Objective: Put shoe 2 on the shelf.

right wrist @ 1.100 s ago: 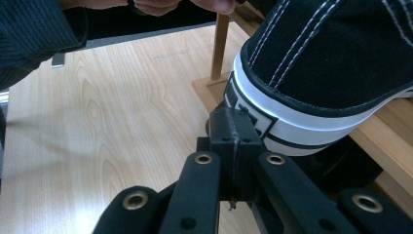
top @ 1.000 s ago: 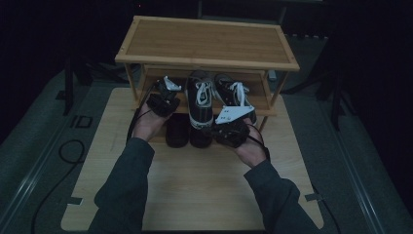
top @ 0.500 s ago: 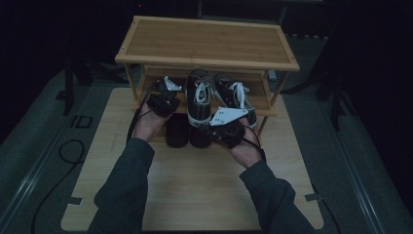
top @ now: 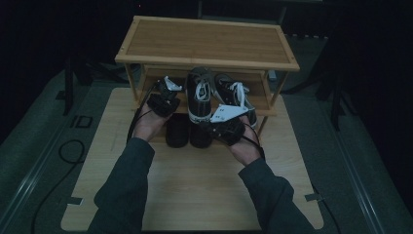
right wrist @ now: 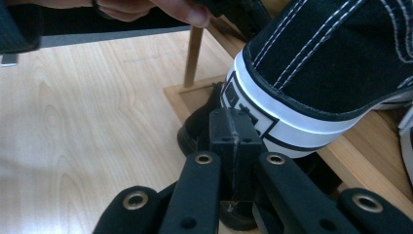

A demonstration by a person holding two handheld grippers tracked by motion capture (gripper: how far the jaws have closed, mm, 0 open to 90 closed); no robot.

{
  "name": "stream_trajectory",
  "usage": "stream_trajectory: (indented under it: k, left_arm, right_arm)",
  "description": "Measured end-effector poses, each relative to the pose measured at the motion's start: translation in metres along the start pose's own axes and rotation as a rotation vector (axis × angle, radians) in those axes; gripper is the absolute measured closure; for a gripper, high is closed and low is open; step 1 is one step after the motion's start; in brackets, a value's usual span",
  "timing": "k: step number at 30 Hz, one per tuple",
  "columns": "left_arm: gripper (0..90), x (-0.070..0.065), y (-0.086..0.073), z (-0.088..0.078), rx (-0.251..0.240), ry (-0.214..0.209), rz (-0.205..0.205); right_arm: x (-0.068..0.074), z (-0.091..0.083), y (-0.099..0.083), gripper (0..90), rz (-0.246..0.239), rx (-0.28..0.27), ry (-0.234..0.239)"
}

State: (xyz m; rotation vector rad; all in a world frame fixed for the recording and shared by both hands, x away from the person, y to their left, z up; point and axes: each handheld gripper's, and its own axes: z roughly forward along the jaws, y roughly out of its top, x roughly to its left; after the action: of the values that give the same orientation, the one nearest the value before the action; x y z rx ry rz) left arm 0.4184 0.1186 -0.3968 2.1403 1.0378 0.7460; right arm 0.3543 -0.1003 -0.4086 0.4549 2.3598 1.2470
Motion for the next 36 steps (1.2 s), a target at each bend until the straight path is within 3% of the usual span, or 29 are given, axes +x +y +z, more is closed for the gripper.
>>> stream_trajectory:
  k: [1,2,3,16,22,24,25,26,33,36]
  left_arm:
    - [90.0,0.000,0.000,0.000,0.000,0.000,0.000]
    - [90.0,0.000,0.000,0.000,-0.002,0.003,-0.002]
    - [90.0,0.001,0.000,0.000,-0.002,0.000,-0.004]
    - [90.0,0.001,0.000,0.000,0.000,-0.004,-0.010]
    - [90.0,0.001,0.000,0.000,-0.001,-0.007,-0.010]
    - [90.0,0.001,0.000,0.000,-0.001,-0.008,-0.010]
    - [90.0,0.002,0.000,0.000,-0.003,-0.010,-0.012]
    - [90.0,0.002,0.000,0.000,-0.004,-0.011,-0.011]
    - [90.0,0.001,0.000,0.000,-0.001,-0.005,-0.010]
    - [90.0,0.001,0.000,0.000,-0.001,-0.005,-0.010]
  right_arm:
    - [0.000,0.000,0.000,90.0,0.000,0.000,0.000]
    - [-0.001,0.003,-0.001,90.0,-0.003,0.020,-0.059]
    - [-0.008,0.006,-0.005,90.0,0.051,0.010,-0.040]
    - [-0.005,0.020,0.012,90.0,0.022,0.007,-0.010]
    - [0.000,0.030,0.016,90.0,0.007,0.017,-0.014]
    - [0.001,0.033,0.014,90.0,0.002,0.029,-0.041]
    - [0.000,0.033,0.013,90.0,0.013,0.028,-0.057]
    - [-0.004,0.032,0.012,90.0,0.038,0.017,-0.037]
    - [-0.003,0.031,0.014,90.0,0.019,0.020,-0.066]
    - [-0.005,0.032,0.013,90.0,0.032,0.025,-0.053]
